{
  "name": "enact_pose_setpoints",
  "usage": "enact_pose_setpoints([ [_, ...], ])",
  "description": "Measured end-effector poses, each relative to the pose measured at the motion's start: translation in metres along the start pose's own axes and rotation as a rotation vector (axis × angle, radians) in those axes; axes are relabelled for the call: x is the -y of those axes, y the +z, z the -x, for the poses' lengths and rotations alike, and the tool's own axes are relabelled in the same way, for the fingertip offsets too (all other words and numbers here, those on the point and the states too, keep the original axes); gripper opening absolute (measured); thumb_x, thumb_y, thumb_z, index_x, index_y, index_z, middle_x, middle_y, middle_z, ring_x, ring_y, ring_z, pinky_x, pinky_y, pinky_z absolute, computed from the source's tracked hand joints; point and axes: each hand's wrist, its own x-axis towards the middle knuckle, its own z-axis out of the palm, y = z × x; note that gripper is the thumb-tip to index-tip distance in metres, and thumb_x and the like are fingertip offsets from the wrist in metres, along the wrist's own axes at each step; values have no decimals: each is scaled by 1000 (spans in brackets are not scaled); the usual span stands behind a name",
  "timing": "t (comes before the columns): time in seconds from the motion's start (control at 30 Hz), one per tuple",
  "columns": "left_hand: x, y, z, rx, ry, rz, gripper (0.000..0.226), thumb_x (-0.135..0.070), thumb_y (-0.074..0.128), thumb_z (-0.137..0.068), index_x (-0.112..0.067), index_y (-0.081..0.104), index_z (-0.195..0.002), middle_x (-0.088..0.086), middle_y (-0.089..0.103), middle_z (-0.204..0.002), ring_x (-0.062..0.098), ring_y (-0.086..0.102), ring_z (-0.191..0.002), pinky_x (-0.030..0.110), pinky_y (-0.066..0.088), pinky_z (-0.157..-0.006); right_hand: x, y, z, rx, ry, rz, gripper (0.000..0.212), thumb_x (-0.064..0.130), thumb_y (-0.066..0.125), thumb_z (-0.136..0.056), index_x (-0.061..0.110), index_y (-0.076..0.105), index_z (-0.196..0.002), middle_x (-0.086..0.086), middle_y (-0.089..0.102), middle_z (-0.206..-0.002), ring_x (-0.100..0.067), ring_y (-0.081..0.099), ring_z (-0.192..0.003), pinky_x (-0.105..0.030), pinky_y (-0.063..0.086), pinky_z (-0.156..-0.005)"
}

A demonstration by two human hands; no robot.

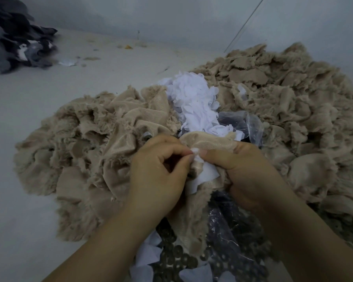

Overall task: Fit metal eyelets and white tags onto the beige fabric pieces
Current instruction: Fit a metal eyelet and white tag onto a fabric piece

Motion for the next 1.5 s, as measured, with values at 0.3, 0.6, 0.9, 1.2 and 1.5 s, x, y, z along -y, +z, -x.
enact_pose_setpoints([
  [0.3,-1,3,1,74,-353,299,6,-12,73,-87,-11,70,-92,10,71,-80,25,69,-74,35,60,-65,-2,2,2,-77,-62,76,15,1,75,-81,2,76,-96,-22,75,-93,-40,73,-89,-56,57,-87],
  [0.6,2,5,3,-6,-88,85,13,-8,75,-84,-15,70,-74,-3,65,-71,11,63,-70,22,51,-65,-5,2,2,-86,-115,35,28,20,79,-67,3,78,-89,-20,76,-91,-37,74,-85,-43,59,-76],
  [0.9,2,4,4,76,187,65,5,-1,73,-81,-5,74,-78,6,58,-88,13,57,-80,18,43,-71,-2,2,-2,-127,-8,-81,16,7,71,-81,-4,74,-93,-25,74,-98,-41,72,-94,-46,59,-85],
  [1.2,5,8,6,2,-167,244,5,-14,73,-84,-14,69,-82,3,65,-77,19,63,-71,30,54,-63,-1,1,0,-44,-40,-77,21,13,75,-67,2,78,-85,-22,75,-94,-36,74,-86,-37,60,-70],
  [1.5,2,11,8,-14,-222,257,27,-3,80,-78,-28,69,-81,-1,68,-77,15,65,-69,22,57,-64,-6,-2,-2,-95,-110,91,16,8,81,-70,11,79,-85,-14,77,-89,-32,75,-84,-38,59,-74],
])
